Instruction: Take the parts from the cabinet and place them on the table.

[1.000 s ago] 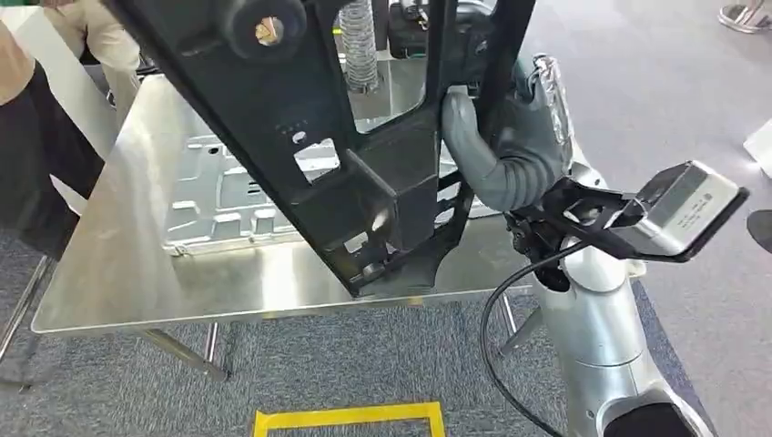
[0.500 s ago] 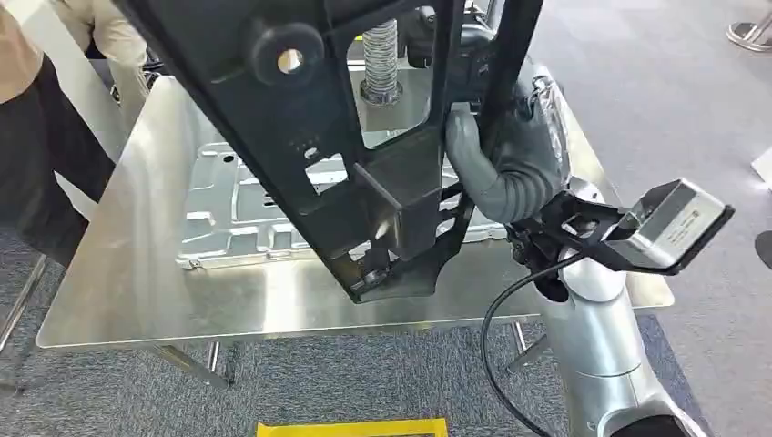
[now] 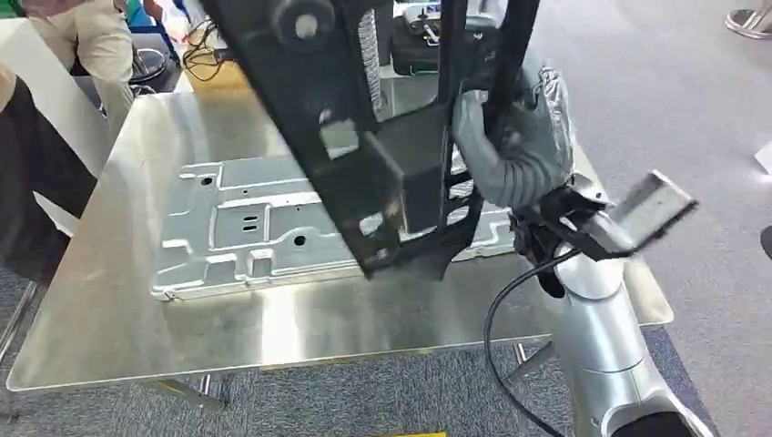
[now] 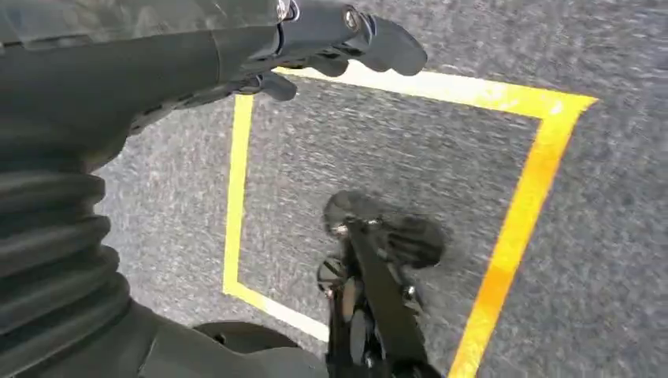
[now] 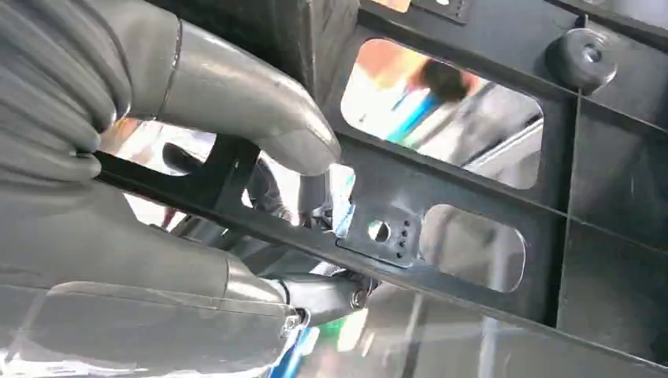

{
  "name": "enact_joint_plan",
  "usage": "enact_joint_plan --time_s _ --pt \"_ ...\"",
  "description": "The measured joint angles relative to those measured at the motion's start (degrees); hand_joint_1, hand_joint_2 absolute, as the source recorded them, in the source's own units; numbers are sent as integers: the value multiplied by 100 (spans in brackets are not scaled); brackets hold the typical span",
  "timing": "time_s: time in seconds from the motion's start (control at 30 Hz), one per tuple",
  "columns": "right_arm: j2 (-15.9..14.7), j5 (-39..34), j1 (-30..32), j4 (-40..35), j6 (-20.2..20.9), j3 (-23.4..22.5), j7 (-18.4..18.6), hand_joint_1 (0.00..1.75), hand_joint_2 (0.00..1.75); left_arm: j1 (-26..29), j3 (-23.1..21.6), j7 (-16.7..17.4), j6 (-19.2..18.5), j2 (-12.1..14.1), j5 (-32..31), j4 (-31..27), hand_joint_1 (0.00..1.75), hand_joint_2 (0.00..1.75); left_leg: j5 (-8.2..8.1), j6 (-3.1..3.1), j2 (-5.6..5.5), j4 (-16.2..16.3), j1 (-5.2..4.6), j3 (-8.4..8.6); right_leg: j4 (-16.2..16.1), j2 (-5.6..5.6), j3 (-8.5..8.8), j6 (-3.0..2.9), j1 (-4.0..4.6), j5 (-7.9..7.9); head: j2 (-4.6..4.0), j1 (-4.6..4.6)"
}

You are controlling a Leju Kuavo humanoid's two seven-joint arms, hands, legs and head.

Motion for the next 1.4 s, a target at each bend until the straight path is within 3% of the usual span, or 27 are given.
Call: enact_joint_plan --time_s 0.07,0.13,0.2,0.23,0.33,0.37,0.4,0.43,0.5,0.53,0.57,0.67,0.73,0.77,0.83,0.87,0.9,0.93,1.0,1.03,1.07,1.17,1.23,1.27,1.33,1.37,1.4 --pt "-74 798 -215 322 -516 -78 89 175 175 -8 2 -6 0 0 -33 0 0 175 -41 56 -8 -296 -33 104 67 25 -54 60 38 -46 0 -17" --pt "-188 1927 -384 637 -1136 -122 425 175 175 -8 2 -7 26 4 -44 0 0 175 -65 129 -16 -261 -43 56 41 24 -82 110 29 -31 2 -9" --pt "-336 3723 -696 1307 -1769 -122 1049 175 175 -7 2 -7 31 4 -85 0 0 175 -50 215 -19 -323 -20 101 57 12 -77 192 6 -94 2 -17" --pt "-422 4323 -913 1726 -1996 -122 1317 175 175 -22 2 -7 31 4 -101 0 0 175 -56 250 -22 -338 -21 119 244 -5 -137 219 -6 -185 0 15" --pt "-527 5535 -1509 2936 -2335 -74 1808 175 175 -41 -2 -7 18 24 -164 0 0 175 -72 295 -24 -332 -28 126 1596 -7 -882 269 -10 -701 0 31" --pt "-531 5972 -1644 3412 -2392 -27 1981 175 175 -46 -2 -7 11 33 -185 0 0 175 -78 303 -24 -329 -32 132 1919 -8 -1093 269 -10 -753 0 29" --pt "-531 6289 -1756 3759 -2429 26 2070 175 175 -56 -6 -7 2 39 -206 0 0 175 -87 305 -28 -329 -32 150 1942 -8 -1176 262 -10 -634 0 33" --pt "-529 6546 -1901 4126 -2472 90 2136 175 175 -63 -9 -7 -2 44 -221 0 0 175 -104 299 -37 -326 -34 176 1681 -8 -1102 243 -9 -384 2 42" --pt "-439 7116 -2191 4864 -2491 256 2324 175 175 -87 -28 -26 -26 52 -280 0 0 175 -141 271 -52 -318 -43 228 616 -7 -692 180 -4 270 0 44" --pt "-378 7315 -2325 5149 -2511 333 2398 175 175 -98 -39 -28 -44 52 -293 0 0 175 -155 255 -52 -320 -47 227 216 -7 -568 144 6 399 0 42" --pt "-323 7518 -2466 5459 -2546 416 2457 175 175 -115 -42 -28 -57 59 -302 0 0 175 -169 226 -49 -293 -95 203 130 -7 -498 135 43 345 2 35" --pt "-103 8000 -2575 6131 -2548 730 2584 175 175 -129 -52 -22 -77 85 -354 0 0 175 -161 141 -42 -343 -60 220 100 2 -498 76 61 313 0 28" --pt "130 8148 -2660 6542 -2518 946 2645 175 175 -123 -77 -30 -92 94 -402 2 0 175 -267 60 -35 -232 -66 184 18 -8 -445 19 1 344 0 29" --pt "182 8179 -2744 6759 -2476 1087 2652 175 175 -125 -85 -35 -98 94 -407 2 0 175 -420 29 -29 29 -55 60 18 -8 -446 -24 0 340 0 -13" --pt "512 8219 -2783 7154 -2428 1536 2634 175 175 -138 -135 -98 -144 122 -461 2 0 175 -772 -18 -28 860 -36 -347 18 6 -429 -68 14 324 0 -13" --pt "610 8234 -2740 7317 -2415 1807 2614 175 175 -147 -155 -128 -168 122 -470 2 0 175 -876 -34 -27 1240 -36 -557 20 8 -416 -80 19 315 0 -22" --pt "695 8236 -2669 7445 -2401 2027 2588 175 175 -151 -168 -151 -195 122 -481 2 0 175 -839 -42 -27 1377 -36 -658 21 7 -399 -78 24 303 0 -24" --pt "785 8238 -2597 7550 -2384 2198 2555 175 175 -150 -181 -164 -214 122 -490 2 0 175 -673 -42 -25 1218 -36 -608 23 4 -378 -77 29 289 0 -22" --pt "982 8238 -2482 7779 -2386 2536 2395 175 175 -138 -195 -219 -240 122 -516 4 0 175 -140 -15 -21 277 -36 -196 50 0 -347 -58 31 249 0 -22" --pt "1036 8238 -2454 7834 -2391 2650 2354 175 175 -138 -199 -243 -245 122 -518 4 0 175 46 7 -20 -199 -38 16 70 -3 -343 -41 32 226 0 -24" --pt "1086 8236 -2433 7898 -2401 2782 2335 175 175 -143 -199 -256 -249 122 -520 4 0 175 -57 42 -24 -313 -65 102 90 -8 -375 -20 75 211 0 -17" --pt "1242 8232 -2356 8030 -2458 3209 2361 175 175 -127 -199 -280 -221 125 -520 4 0 175 -50 124 -16 -331 -93 99 64 4 -360 37 60 224 2 -17" --pt "1301 8229 -2365 8080 -2447 3472 2378 175 175 -136 -201 -271 -181 118 -535 4 0 175 -12 190 12 -412 -31 168 131 9 -345 101 58 149 0 -20" --pt "1333 8229 -2371 8106 -2437 3595 2378 175 175 -148 -203 -260 -170 118 -542 4 0 175 -14 223 17 -421 -29 182 357 -1 -444 128 60 -12 2 15" --pt "1386 8230 -2357 8146 -2397 3777 2378 175 175 -163 -205 -245 -155 118 -560 4 0 175 -22 249 27 -419 -31 181 1301 -5 -895 171 24 -475 2 11" --pt "1421 8229 -2334 8166 -2369 3854 2376 175 175 -164 -205 -245 -155 118 -564 4 0 175 -23 250 29 -418 -31 178 1725 -5 -1103 186 12 -626 0 11" --pt "1438 8230 -2302 8189 -2369 3925 2374 175 175 -161 -207 -249 -151 120 -566 4 0 175 -23 249 30 -416 -30 180 1942 -7 -1209 194 -4 -642 0 15"
